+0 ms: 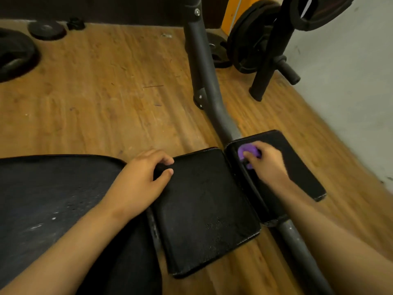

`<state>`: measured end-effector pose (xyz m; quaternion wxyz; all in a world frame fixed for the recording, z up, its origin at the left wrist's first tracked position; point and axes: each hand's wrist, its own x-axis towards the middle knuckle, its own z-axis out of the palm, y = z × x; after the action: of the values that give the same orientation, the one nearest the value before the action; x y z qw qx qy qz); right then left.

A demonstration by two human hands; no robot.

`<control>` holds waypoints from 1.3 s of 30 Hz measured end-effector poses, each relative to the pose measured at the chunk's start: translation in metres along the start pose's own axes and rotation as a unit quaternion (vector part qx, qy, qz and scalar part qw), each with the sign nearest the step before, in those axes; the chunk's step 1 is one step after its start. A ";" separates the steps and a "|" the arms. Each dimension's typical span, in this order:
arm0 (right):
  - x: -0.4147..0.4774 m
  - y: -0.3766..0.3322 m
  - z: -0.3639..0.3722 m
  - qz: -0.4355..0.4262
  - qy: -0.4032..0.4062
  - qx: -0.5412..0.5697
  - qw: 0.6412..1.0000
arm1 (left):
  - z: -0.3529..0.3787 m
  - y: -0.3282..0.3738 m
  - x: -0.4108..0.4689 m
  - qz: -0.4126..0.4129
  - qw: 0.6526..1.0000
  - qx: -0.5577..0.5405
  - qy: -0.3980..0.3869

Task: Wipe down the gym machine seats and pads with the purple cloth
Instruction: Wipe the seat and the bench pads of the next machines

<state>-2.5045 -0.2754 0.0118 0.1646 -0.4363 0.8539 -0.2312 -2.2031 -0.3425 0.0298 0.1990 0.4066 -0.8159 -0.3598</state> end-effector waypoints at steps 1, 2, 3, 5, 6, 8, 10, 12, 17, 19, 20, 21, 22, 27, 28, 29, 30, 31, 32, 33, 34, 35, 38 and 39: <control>-0.018 -0.019 0.002 0.006 -0.044 0.017 0.999 | -0.010 0.004 -0.008 -0.016 1.000 0.001 0.001; -0.036 -0.036 0.001 0.007 -0.070 0.034 0.997 | -0.021 0.009 -0.018 -0.031 1.000 0.001 -0.001; -0.053 -0.052 -0.003 0.009 -0.080 0.049 0.996 | -0.033 0.015 -0.027 -0.047 0.999 -0.002 -0.007; -0.087 -0.080 -0.020 0.026 -0.083 0.077 0.993 | -0.058 0.032 -0.046 -0.073 0.997 -0.008 -0.022; -0.103 -0.092 -0.032 0.045 -0.095 0.090 0.990 | -0.072 0.042 -0.053 -0.081 0.996 -0.011 -0.030; -0.136 -0.113 -0.058 0.084 -0.133 0.112 0.981 | -0.097 0.066 -0.069 -0.093 0.995 -0.018 -0.043; -0.170 -0.133 -0.089 0.110 -0.140 0.119 0.977 | -0.123 0.091 -0.082 -0.096 0.993 -0.028 -0.061; -0.200 -0.150 -0.123 0.138 -0.100 0.137 0.976 | -0.149 0.118 -0.094 -0.095 0.991 -0.028 -0.086; -0.261 -0.186 -0.205 0.226 -0.044 0.162 0.960 | -0.207 0.179 -0.114 -0.082 0.987 -0.024 -0.133; -0.282 -0.202 -0.230 0.252 -0.029 0.186 0.949 | -0.225 0.200 -0.119 -0.080 0.985 -0.026 -0.151; -0.293 -0.208 -0.241 0.268 -0.013 0.197 0.943 | -0.232 0.210 -0.121 -0.078 0.982 -0.026 -0.167; -0.306 -0.215 -0.250 0.284 0.004 0.206 0.936 | -0.239 0.219 -0.124 -0.072 0.980 -0.025 -0.186; -0.316 -0.222 -0.259 0.296 0.023 0.216 0.930 | -0.245 0.228 -0.126 -0.058 0.978 -0.021 -0.201; -0.362 -0.250 -0.288 0.336 0.110 0.267 0.896 | -0.269 0.270 -0.132 0.018 0.970 0.024 -0.241; -0.370 -0.254 -0.295 0.340 0.121 0.273 0.892 | -0.271 0.280 -0.134 0.031 0.970 0.027 -0.240; -0.380 -0.256 -0.303 0.341 0.134 0.284 0.886 | -0.271 0.291 -0.136 0.047 0.969 0.030 -0.241; -0.392 -0.257 -0.312 0.340 0.144 0.293 0.882 | -0.269 0.303 -0.139 0.064 0.966 0.034 -0.248; -0.405 -0.256 -0.320 0.338 0.150 0.297 0.881 | -0.265 0.315 -0.144 0.082 0.961 0.041 -0.260; -0.420 -0.254 -0.329 0.336 0.154 0.298 0.880 | -0.260 0.328 -0.150 0.101 0.956 0.047 -0.272; -0.437 -0.250 -0.337 0.335 0.159 0.301 0.878 | -0.253 0.342 -0.159 0.120 0.950 0.050 -0.285; -0.456 -0.245 -0.346 0.335 0.168 0.307 0.875 | -0.245 0.356 -0.169 0.139 0.943 0.051 -0.298; -0.479 -0.238 -0.354 0.337 0.180 0.310 0.870 | -0.234 0.370 -0.181 0.157 0.935 0.054 -0.315; -0.559 -0.211 -0.369 0.364 0.213 0.326 0.846 | -0.196 0.416 -0.231 0.208 0.905 0.062 -0.367; -0.591 -0.201 -0.372 0.376 0.229 0.339 0.832 | -0.182 0.434 -0.251 0.223 0.894 0.058 -0.385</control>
<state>-2.2156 0.2006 0.4787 0.1762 0.0666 0.8336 -0.5193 -2.1683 -0.0389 0.4672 -0.0792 0.0549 -0.9172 -0.3867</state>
